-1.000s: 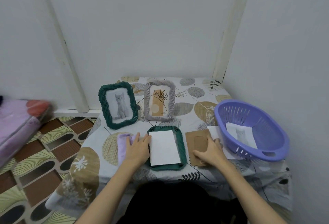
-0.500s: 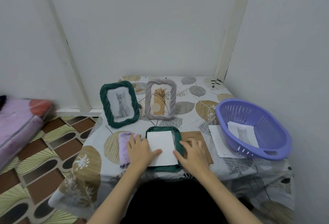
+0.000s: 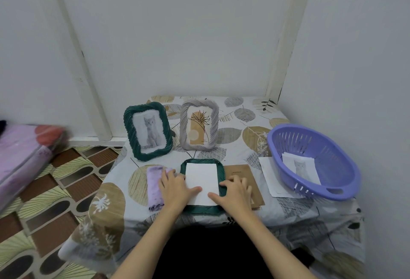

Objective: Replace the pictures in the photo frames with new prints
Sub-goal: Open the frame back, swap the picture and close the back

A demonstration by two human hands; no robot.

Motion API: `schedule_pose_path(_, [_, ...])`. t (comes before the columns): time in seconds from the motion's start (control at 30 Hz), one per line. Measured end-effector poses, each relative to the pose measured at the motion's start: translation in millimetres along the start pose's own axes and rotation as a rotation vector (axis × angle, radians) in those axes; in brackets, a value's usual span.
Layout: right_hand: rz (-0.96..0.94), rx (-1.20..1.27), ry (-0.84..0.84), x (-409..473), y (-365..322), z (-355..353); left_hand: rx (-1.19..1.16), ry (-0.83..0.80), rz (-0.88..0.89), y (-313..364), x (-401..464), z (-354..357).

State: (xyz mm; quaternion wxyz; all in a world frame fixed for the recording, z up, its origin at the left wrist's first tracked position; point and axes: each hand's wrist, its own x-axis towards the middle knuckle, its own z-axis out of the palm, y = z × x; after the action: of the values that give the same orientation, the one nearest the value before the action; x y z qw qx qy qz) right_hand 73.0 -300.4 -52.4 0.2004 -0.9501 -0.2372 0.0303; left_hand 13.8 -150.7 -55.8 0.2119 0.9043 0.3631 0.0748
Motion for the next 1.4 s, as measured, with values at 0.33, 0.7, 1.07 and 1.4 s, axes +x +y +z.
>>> schedule_pose_path(0.33, [0.014, 0.049, 0.009, 0.8, 2.7, -0.1, -0.345, 0.133, 0.087, 0.8, -0.2, -4.7])
schedule_pose_path(0.7, [-0.099, -0.133, 0.31, 15.9, 53.9, -88.4, -0.819, 0.069, 0.29, 28.5, 8.6, -31.1])
schedule_pose_path(1.07, [0.004, 0.11, 0.038, 16.2, 133.6, -140.8, -0.883, -0.344, 0.233, 121.4, 14.4, 24.2])
schedule_pose_path(1.4, [-0.011, 0.315, 0.135, 41.9, 147.2, -168.8, -0.711, -0.406, 0.284, 170.2, 21.3, 84.9])
